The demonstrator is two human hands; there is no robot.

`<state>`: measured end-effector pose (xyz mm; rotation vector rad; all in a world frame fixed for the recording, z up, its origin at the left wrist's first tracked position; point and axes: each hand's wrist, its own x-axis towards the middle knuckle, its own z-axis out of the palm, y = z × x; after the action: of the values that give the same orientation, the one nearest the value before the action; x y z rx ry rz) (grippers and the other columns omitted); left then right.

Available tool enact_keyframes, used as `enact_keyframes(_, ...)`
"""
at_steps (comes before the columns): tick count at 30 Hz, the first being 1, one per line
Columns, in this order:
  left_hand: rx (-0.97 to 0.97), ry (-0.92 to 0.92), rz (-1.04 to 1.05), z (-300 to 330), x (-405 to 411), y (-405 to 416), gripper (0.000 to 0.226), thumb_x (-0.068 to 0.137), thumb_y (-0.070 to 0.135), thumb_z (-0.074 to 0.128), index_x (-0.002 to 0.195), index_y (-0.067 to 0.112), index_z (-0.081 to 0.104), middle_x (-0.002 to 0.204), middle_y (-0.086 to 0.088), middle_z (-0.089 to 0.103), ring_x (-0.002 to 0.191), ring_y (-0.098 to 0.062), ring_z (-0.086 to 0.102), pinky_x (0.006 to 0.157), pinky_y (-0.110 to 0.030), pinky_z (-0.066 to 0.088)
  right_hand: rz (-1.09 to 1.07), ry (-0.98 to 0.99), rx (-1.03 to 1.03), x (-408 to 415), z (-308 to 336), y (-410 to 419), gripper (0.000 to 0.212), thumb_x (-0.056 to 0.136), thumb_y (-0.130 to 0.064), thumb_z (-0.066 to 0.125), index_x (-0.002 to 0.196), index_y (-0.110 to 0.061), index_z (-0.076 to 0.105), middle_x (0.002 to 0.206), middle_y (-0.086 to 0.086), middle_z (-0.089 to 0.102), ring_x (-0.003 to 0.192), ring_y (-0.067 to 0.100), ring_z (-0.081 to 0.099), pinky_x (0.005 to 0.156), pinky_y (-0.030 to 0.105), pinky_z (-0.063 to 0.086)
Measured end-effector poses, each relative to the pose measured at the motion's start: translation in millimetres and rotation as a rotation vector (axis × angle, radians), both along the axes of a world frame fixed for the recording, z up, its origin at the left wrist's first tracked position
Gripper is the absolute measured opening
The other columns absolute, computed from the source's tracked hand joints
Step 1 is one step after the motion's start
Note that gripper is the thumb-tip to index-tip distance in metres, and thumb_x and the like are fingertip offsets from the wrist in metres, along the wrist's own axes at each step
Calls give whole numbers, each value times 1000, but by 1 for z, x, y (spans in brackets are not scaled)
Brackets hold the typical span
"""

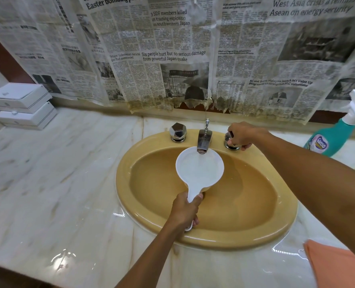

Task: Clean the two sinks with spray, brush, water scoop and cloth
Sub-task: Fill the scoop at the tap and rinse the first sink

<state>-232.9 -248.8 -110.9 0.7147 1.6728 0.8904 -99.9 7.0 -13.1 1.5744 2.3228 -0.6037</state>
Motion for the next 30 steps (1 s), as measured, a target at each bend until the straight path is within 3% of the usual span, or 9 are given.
enact_keyframes(7, -3, 5, 9, 3, 1, -1, 35, 99, 30, 54, 114, 0, 62, 63, -4, 46, 37, -17, 45, 41, -21, 37, 86, -125, 102, -1, 5, -3, 30, 94, -37, 63, 94, -9, 54, 74, 3, 54, 66, 18, 54, 56, 29, 42)
enact_keyframes(13, 1, 4, 5, 4, 1, -1, 33, 99, 30, 54, 113, 2, 62, 64, -4, 47, 38, -17, 46, 43, -22, 39, -152, -180, 284, -10, -17, -9, 68, 97, -67, 23, 81, -10, 58, 73, 6, 59, 73, 24, 63, 75, 30, 49)
enact_keyframes(15, -2, -2, 10, 4, 1, -1, 32, 99, 30, 54, 113, 3, 62, 65, -4, 47, 38, -16, 46, 42, -21, 39, -155, -127, 130, -9, -3, 2, 66, 95, -71, 20, 76, -14, 47, 69, 8, 52, 75, 25, 65, 84, 33, 49)
enact_keyframes(18, -13, -15, 12, 4, 0, -2, 30, 99, 30, 55, 111, 3, 61, 66, -6, 48, 39, -16, 47, 42, -21, 39, -77, -103, -41, 3, 26, 15, 63, 92, -65, 49, 110, -5, 51, 91, 11, 62, 71, 25, 69, 77, 35, 55)
enact_keyframes(20, -13, -21, 16, 4, 0, -2, 30, 98, 31, 57, 109, 3, 60, 67, -6, 49, 40, -17, 48, 43, -22, 39, 43, -138, -98, 7, 31, 16, 77, 85, -46, 73, 143, -11, 37, 122, 11, 55, 74, 24, 70, 67, 34, 59)
enact_keyframes(21, -12, -26, 19, 4, 0, -2, 30, 98, 31, 57, 108, 3, 61, 66, -6, 50, 40, -17, 48, 42, -22, 39, 96, -151, -125, 8, 26, 15, 83, 82, -39, 77, 148, -17, 32, 129, 11, 52, 76, 24, 71, 68, 36, 61)
enact_keyframes(24, -11, -56, 19, 5, -1, -1, 27, 98, 29, 58, 109, 4, 62, 64, -5, 51, 41, -17, 50, 44, -23, 42, 273, -236, 114, 8, 9, 5, 41, 89, -38, 69, 116, -10, 57, 101, 9, 65, 62, 18, 68, 67, 38, 61)
enact_keyframes(27, -8, -158, 26, 10, -1, -1, 21, 100, 23, 55, 109, 5, 59, 71, -10, 54, 47, -20, 56, 46, -26, 46, 246, -215, 269, 8, -3, 2, 41, 92, -49, 60, 78, -11, 57, 63, 3, 59, 56, 19, 64, 62, 34, 57)
enact_keyframes(30, -34, -200, 17, 14, -6, 0, 18, 100, 23, 55, 111, 9, 58, 69, -8, 52, 44, -17, 47, 43, -24, 39, 129, -175, 340, 6, -13, -7, 41, 94, -53, 55, 87, -12, 62, 66, 1, 51, 65, 22, 56, 63, 30, 49)
